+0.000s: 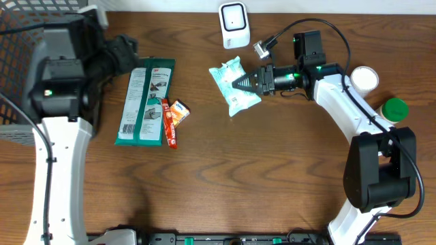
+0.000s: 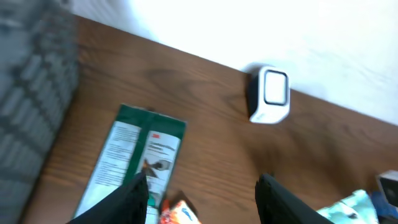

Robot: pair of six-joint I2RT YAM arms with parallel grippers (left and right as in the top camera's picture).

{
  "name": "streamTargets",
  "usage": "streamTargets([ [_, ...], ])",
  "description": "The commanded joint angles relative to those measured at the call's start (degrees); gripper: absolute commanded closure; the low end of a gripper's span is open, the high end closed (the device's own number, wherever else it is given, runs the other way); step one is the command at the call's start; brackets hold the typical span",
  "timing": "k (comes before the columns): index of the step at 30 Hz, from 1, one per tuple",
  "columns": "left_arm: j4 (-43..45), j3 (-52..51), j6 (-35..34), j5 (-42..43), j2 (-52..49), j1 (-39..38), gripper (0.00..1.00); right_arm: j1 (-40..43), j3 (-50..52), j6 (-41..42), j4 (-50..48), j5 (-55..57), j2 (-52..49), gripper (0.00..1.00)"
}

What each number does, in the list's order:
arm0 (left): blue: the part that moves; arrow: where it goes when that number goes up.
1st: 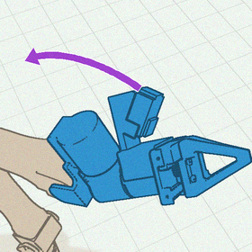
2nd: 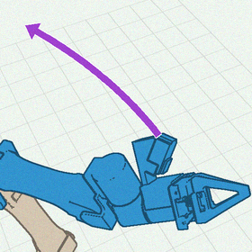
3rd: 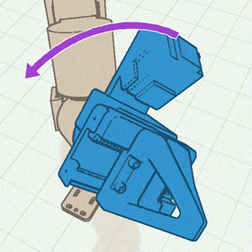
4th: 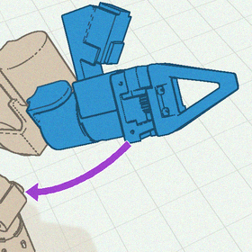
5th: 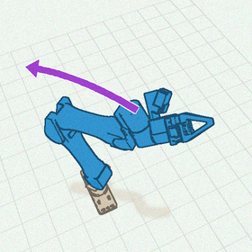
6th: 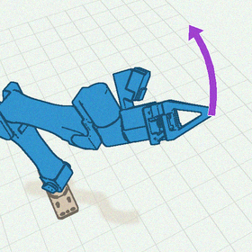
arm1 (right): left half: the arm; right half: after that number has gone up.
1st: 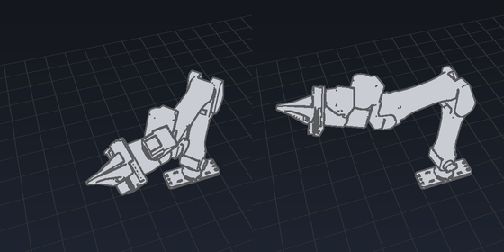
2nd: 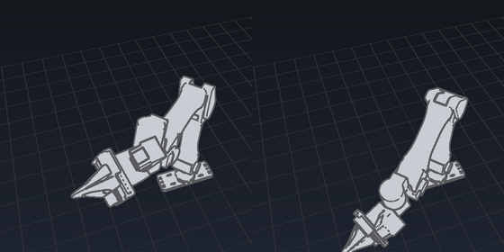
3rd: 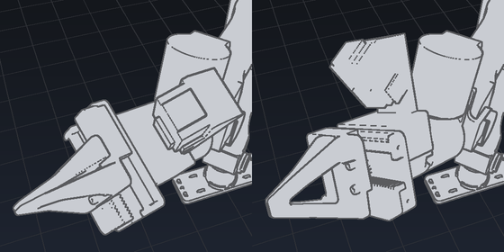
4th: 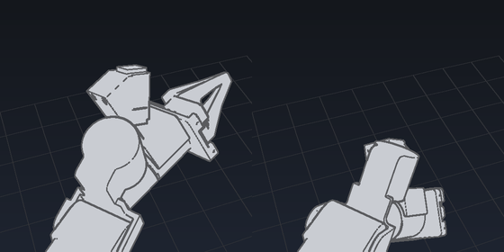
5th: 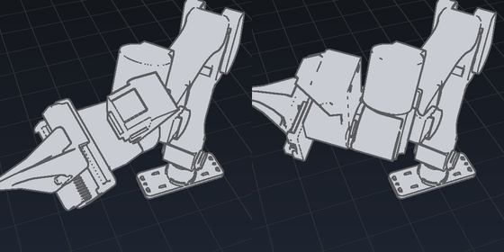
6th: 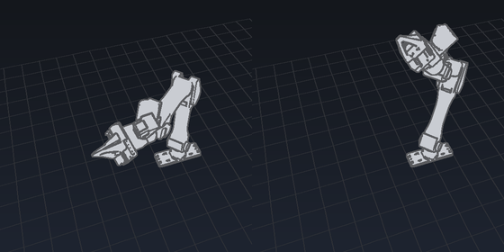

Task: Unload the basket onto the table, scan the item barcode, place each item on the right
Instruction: 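Grasp the mint-green wipes packet with the right gripper, then lift the wipes packet and hold it up to the scanner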

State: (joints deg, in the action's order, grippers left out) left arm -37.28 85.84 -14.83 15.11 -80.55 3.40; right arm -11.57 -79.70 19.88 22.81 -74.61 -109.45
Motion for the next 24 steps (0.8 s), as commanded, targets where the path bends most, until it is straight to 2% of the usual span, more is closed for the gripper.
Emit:
streamTargets([
  [1, -0.2, 0.1, -0.3, 0.5, 1.6, 4.4, 0.43, 0.3, -0.2, 5.7, -1.4, 4.4, 0.7, 0.99],
  [3, -0.2, 0.1, -0.3, 0.8, 2.6, 6.2, 0.42, 0.3, -0.2, 5.8, -2.1, 9.0, 1.5, 0.99],
  [5, -0.4, 0.1, -0.3, 0.7, 3.8, 7.7, 0.34, 0.3, -1.0, 5.8, -2.6, 13.9, 3.0, 0.99],
  [9, -0.4, 0.1, -0.2, 0.7, 6.1, 10.0, 0.27, 0.1, -5.7, 4.7, -0.3, 24.1, 6.8, 0.99],
  [12, -0.4, 0.1, -0.2, 0.7, 7.5, 11.6, 0.22, -0.6, -13.3, -2.6, 9.8, 37.1, 9.6, 0.99],
  [13, -0.4, 0.1, -0.2, 0.7, 7.8, 12.3, 0.18, -1.0, -16.8, -5.3, 14.4, 43.1, 10.1, 0.99],
  [17, -0.3, 0.1, -0.3, 0.7, 9.0, 15.5, 0.17, -2.3, -30.2, -15.0, 29.2, 60.6, 10.4, 0.99],
  [21, 0.2, 0.1, -0.3, 0.7, 9.9, 19.1, 0.16, -3.3, -38.2, -26.1, 36.5, 70.2, 10.4, 0.99],
  [24, 0.0, 0.0, -0.3, 0.7, 9.7, 21.3, 0.16, -4.8, -40.0, -32.9, 36.2, 72.8, 10.5, 0.99],
])
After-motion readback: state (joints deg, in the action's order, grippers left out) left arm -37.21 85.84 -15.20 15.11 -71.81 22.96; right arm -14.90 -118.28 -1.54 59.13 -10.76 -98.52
